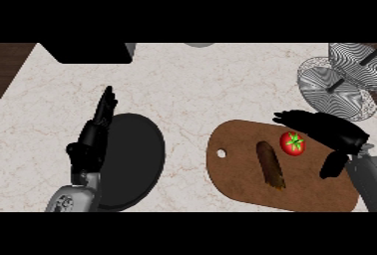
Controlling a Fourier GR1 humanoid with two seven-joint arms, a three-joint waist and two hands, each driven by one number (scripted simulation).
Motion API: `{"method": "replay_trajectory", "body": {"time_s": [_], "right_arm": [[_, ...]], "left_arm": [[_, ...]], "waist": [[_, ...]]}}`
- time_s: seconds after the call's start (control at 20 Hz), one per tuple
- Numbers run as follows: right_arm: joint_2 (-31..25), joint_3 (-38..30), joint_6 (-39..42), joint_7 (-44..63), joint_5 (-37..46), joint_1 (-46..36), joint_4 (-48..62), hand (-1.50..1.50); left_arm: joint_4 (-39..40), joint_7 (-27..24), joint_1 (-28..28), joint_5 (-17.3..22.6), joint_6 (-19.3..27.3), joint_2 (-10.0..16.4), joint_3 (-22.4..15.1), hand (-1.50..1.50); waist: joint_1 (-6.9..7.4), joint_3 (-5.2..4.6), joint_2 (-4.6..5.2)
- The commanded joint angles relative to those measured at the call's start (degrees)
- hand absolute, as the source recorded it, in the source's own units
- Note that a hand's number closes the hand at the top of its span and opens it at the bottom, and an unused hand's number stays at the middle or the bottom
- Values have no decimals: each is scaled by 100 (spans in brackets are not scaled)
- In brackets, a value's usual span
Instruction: Pick the tomato from the cutting board and place it in the tiered basket
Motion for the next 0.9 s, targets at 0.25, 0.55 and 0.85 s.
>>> {"method": "replay_trajectory", "body": {"time_s": [0.25,0.55,0.85], "right_arm": [[370,-70,-375,-284,125,-1,681,-150],[666,-264,-1346,-421,208,-60,936,150],[917,-151,-2061,-364,568,-184,913,150]], "left_arm": [[-504,370,195,-169,14,-122,-98,0],[-277,282,38,-251,72,-241,-107,0],[-26,91,57,-487,200,-352,-218,0]], "waist": [[10,1,1],[20,3,3],[10,1,4]]}}
